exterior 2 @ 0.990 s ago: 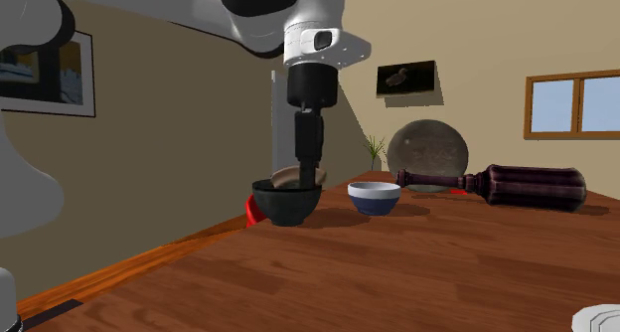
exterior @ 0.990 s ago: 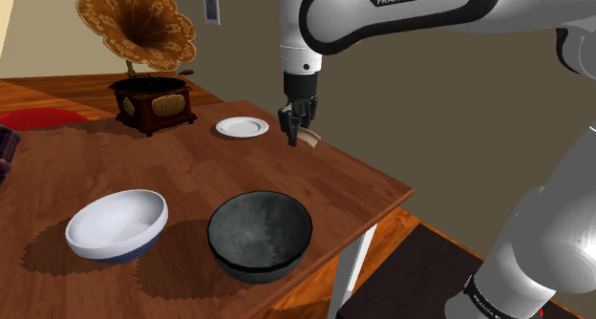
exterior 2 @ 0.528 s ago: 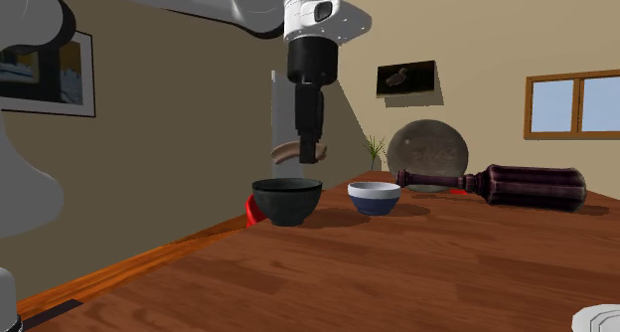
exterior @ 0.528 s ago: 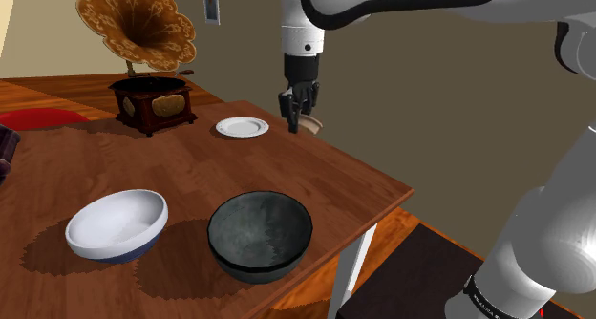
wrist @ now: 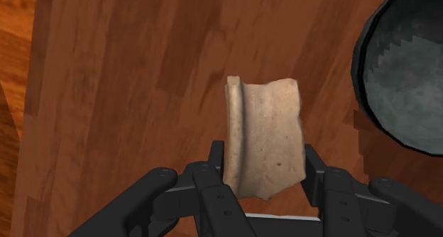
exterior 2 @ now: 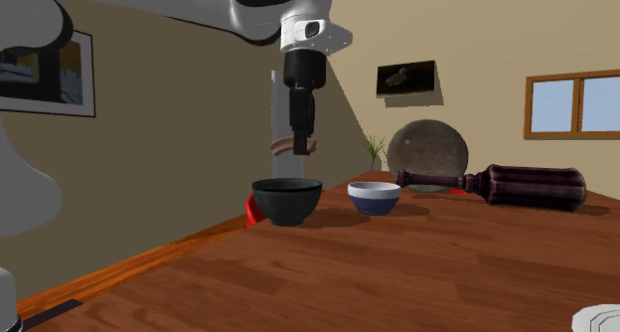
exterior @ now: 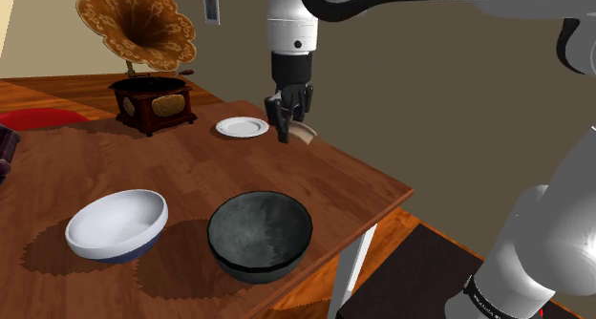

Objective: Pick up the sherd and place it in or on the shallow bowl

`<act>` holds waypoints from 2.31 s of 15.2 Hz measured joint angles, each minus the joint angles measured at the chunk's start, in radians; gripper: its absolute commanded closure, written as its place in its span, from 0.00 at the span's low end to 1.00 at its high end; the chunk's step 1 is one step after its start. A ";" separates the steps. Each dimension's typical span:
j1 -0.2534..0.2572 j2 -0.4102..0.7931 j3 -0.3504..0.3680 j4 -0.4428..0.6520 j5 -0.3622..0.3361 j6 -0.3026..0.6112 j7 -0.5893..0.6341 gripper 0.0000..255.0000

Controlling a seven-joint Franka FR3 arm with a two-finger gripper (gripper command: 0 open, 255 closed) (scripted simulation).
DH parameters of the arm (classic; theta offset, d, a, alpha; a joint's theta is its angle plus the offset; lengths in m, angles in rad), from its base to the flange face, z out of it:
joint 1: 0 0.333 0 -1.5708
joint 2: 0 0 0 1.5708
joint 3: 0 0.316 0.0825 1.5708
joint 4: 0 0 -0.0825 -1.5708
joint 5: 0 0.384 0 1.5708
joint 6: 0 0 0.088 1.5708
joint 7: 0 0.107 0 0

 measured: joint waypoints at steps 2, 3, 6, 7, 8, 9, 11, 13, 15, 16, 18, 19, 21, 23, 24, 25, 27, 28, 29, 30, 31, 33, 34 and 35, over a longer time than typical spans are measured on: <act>0.023 0.004 0.027 0.004 0.002 -0.002 0.050 1.00; 0.035 0.002 0.041 0.010 0.005 -0.010 0.075 1.00; 0.070 0.026 0.084 0.035 0.000 -0.017 0.154 1.00; 0.083 0.037 0.100 0.046 -0.003 -0.019 0.183 1.00; 0.094 0.042 0.112 0.057 -0.004 -0.026 0.206 1.00; 0.105 0.043 0.124 0.064 -0.003 -0.033 0.230 1.00; 0.133 0.069 0.154 0.088 -0.013 -0.038 0.288 1.00; 0.158 0.088 0.180 0.104 -0.021 -0.039 0.340 1.00; 0.163 0.096 0.184 0.094 -0.025 -0.023 0.351 1.00; 0.164 0.096 0.185 0.083 -0.025 -0.012 0.354 1.00; 0.164 0.095 0.185 0.051 -0.025 0.019 0.356 1.00; 0.163 0.091 0.185 0.031 -0.022 0.036 0.354 1.00; 0.162 0.090 0.184 0.008 -0.022 0.058 0.354 1.00; 0.162 0.087 0.184 -0.022 -0.020 0.085 0.355 1.00; 0.163 0.089 0.184 -0.035 -0.022 0.100 0.356 1.00; 0.162 0.089 0.184 -0.050 -0.022 0.115 0.356 1.00; 0.162 0.090 0.184 -0.072 -0.023 0.138 0.357 1.00; 0.162 0.091 0.184 -0.077 -0.023 0.143 0.358 1.00; 0.162 0.090 0.184 -0.081 -0.023 0.147 0.357 1.00; 0.162 0.090 0.184 -0.083 -0.023 0.149 0.358 1.00; 0.162 0.090 0.184 -0.083 -0.023 0.150 0.358 1.00; 0.162 0.091 0.184 -0.084 -0.023 0.151 0.358 1.00; 0.162 0.091 0.184 -0.084 -0.023 0.151 0.358 1.00; 0.162 0.091 0.184 -0.084 -0.023 0.151 0.358 0.00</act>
